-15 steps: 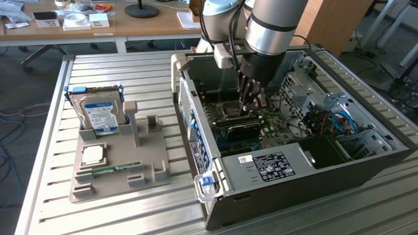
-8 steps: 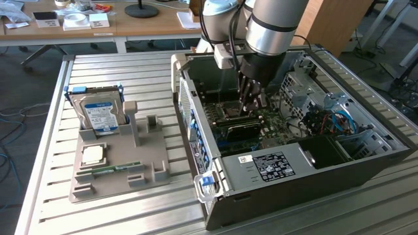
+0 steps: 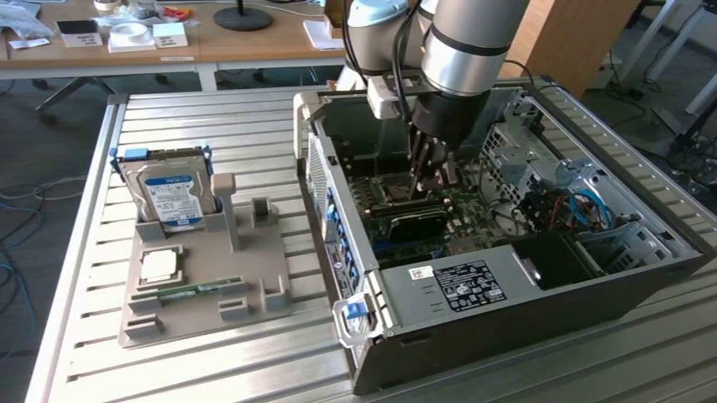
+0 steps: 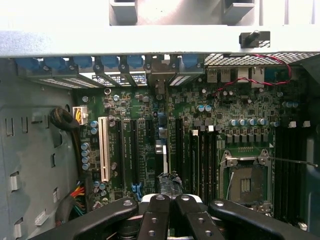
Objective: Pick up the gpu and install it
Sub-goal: 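Press down on the gpu until it lock into place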
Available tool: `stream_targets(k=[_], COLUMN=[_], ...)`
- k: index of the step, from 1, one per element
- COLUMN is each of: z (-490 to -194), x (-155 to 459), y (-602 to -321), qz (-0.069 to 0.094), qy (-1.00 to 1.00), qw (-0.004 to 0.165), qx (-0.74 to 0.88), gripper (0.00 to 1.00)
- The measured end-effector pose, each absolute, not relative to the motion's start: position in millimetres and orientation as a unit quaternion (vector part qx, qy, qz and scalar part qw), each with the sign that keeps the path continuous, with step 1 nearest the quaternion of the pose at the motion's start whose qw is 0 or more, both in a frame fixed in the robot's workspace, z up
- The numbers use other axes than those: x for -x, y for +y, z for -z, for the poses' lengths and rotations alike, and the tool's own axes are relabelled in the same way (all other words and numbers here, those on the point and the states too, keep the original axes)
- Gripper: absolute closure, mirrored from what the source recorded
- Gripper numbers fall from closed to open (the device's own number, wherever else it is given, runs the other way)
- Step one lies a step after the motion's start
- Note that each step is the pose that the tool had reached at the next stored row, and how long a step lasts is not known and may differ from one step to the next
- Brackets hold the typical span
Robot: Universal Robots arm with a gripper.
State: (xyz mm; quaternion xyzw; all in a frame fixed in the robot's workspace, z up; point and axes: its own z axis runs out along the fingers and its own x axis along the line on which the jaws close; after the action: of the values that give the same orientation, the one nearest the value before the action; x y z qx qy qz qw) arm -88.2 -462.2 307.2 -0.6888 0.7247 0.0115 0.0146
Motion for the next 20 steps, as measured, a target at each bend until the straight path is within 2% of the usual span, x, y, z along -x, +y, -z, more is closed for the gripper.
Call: stream_targets(k=[20], z=[-305.7], x=[88.2], y=[-460.9], qz=[-0.011], qy=[0.725], qw=[0.015], qx=[0.689], gripper=[0.89])
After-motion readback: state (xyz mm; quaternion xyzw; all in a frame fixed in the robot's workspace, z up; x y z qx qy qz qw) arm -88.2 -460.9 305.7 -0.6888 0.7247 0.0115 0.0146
